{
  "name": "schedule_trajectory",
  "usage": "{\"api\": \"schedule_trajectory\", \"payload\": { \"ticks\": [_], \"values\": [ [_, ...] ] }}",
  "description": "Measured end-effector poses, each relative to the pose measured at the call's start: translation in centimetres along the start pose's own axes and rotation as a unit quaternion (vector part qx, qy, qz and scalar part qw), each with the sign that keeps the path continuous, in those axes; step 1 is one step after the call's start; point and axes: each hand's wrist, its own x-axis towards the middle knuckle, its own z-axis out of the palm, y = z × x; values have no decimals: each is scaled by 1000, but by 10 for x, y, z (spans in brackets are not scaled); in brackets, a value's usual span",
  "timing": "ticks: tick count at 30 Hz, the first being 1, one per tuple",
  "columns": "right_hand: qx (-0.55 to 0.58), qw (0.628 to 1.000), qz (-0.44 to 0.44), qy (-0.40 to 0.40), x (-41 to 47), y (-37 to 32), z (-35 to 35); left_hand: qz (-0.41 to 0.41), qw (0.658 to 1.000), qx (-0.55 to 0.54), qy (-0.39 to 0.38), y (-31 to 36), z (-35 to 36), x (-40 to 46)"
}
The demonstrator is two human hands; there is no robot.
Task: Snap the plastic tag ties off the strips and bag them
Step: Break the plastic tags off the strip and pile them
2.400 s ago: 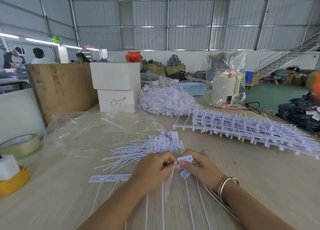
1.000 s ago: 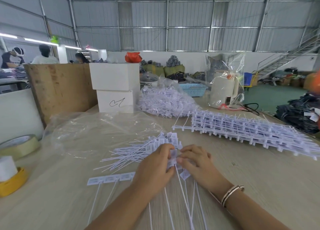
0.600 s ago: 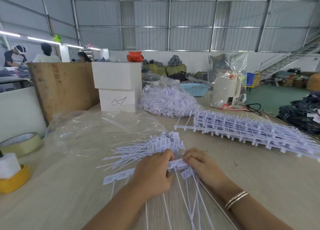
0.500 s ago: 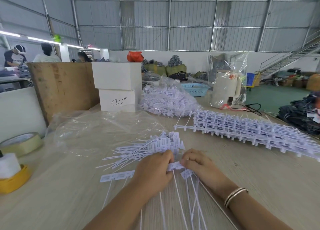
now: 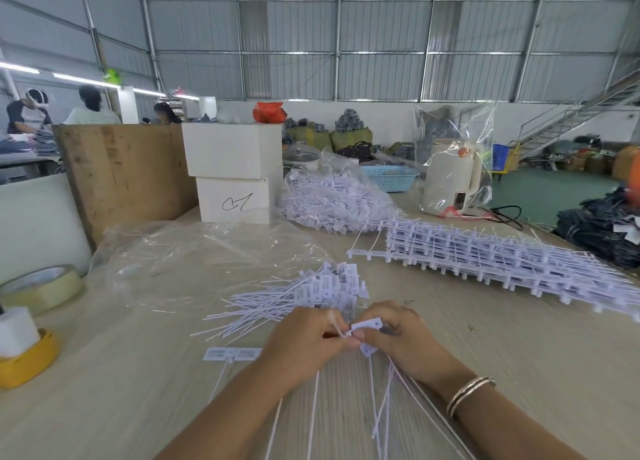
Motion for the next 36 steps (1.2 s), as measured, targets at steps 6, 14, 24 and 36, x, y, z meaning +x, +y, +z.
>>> {"api": "schedule_trajectory", "payload": {
  "ticks": [6,14,24,36],
  "values": [
    [85,996,7,-1,0,-1,0,2,998,-65,-6,0,0,0],
    [205,978,2,-24,-2,2,-1,18,987,-151,-44,2,-4,-3],
    [-79,984,136,85,4,18,-5,-10,998,58,15,-3,-2,-6],
    [-154,987,6,52,0,-9,9,91,971,216,55,23,3,-2]
  ]
}}
